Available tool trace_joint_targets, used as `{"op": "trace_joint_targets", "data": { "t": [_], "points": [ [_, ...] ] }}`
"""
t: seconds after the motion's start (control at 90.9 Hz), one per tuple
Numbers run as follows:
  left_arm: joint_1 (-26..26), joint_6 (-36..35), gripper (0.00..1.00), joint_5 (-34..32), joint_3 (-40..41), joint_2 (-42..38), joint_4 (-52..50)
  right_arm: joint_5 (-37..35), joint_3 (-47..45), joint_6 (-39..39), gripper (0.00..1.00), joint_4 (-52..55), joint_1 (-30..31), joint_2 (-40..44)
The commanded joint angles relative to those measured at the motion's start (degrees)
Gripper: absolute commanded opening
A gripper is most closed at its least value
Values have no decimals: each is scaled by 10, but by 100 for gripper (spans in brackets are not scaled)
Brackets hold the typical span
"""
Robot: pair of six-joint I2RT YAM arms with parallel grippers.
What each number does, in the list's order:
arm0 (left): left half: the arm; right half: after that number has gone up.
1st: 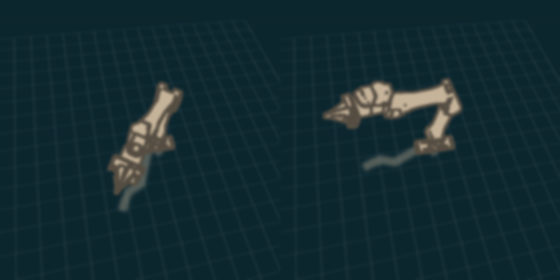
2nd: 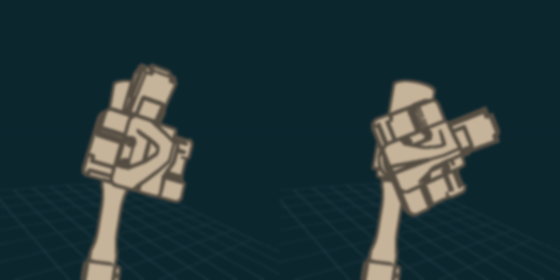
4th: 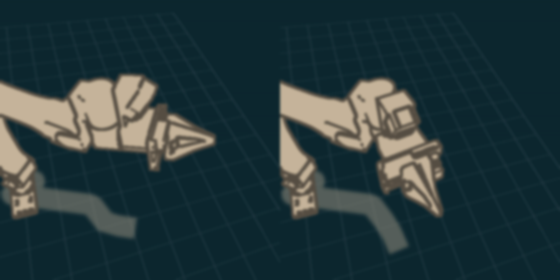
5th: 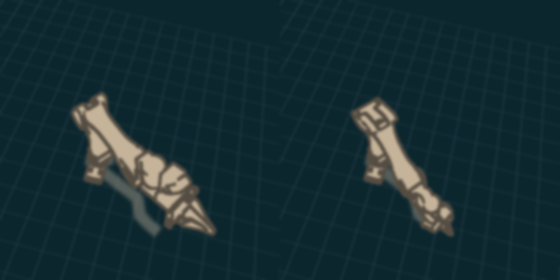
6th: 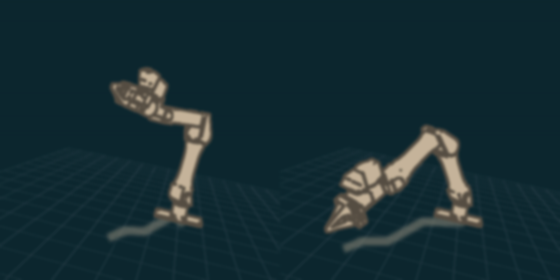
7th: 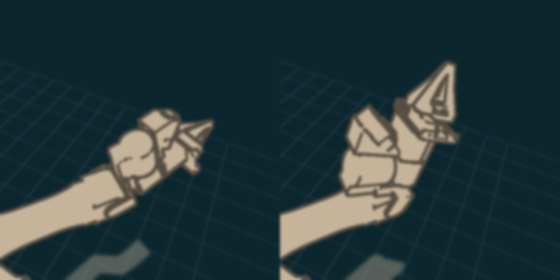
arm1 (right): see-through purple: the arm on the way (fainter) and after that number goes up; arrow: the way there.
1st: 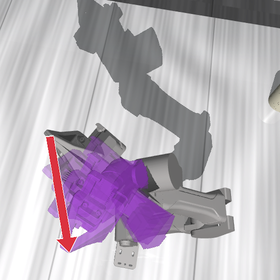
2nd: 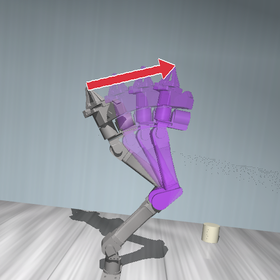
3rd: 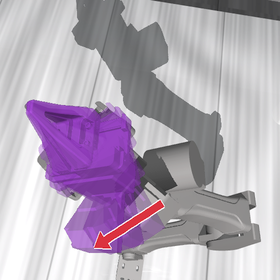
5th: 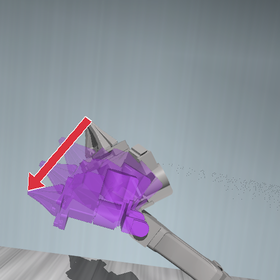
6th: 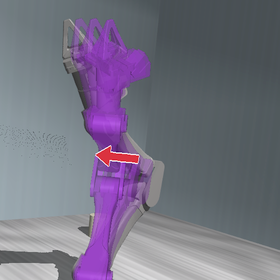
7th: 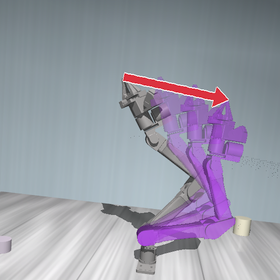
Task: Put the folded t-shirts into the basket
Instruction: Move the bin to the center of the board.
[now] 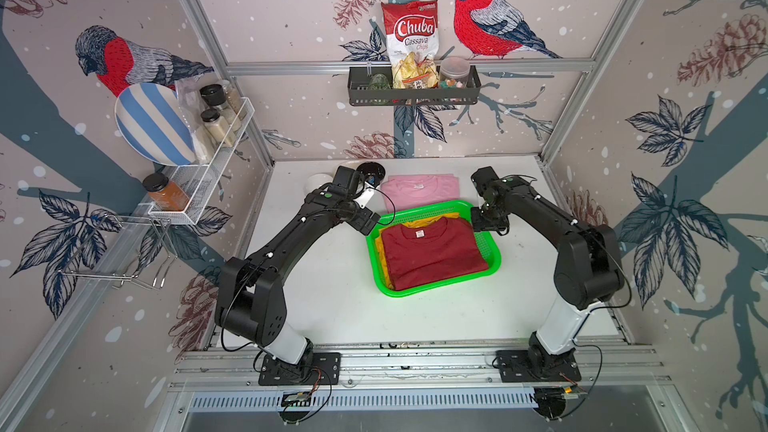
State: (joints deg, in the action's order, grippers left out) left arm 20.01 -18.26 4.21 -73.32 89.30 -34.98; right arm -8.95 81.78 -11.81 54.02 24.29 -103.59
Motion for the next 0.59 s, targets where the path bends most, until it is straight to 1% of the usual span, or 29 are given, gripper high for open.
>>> {"op": "trace_joint_targets", "data": {
  "t": [0.0, 0.033, 0.066, 0.121, 0.165, 0.253, 0.286, 0.385, 0.583],
  "points": [
    [-16, 6, 98, 10, 12, -18, 26, -47, 7, 61, 39, 29, 51, -12],
    [-22, 6, 98, 11, 19, -24, 31, -43, 8, 63, 38, 34, 61, -17],
    [-29, 6, 98, 13, 27, -30, 37, -37, 9, 64, 33, 40, 67, -22],
    [-40, 5, 98, 18, 36, -39, 43, -29, 9, 56, 32, 51, 77, -25],
    [-50, 3, 98, 20, 41, -46, 45, -21, 7, 36, 32, 62, 81, -26],
    [-69, -1, 98, 23, 49, -57, 49, 10, 0, -31, 33, 83, 83, -20],
    [-74, -4, 98, 24, 51, -60, 50, 36, -9, -55, 34, 86, 86, -14],
    [-81, -19, 98, 20, 56, -63, 49, 83, -50, -112, 37, 83, 106, 22],
    [-81, -33, 98, 40, 43, -47, 39, 102, -124, -182, 37, 107, 159, 108]
  ]
}}
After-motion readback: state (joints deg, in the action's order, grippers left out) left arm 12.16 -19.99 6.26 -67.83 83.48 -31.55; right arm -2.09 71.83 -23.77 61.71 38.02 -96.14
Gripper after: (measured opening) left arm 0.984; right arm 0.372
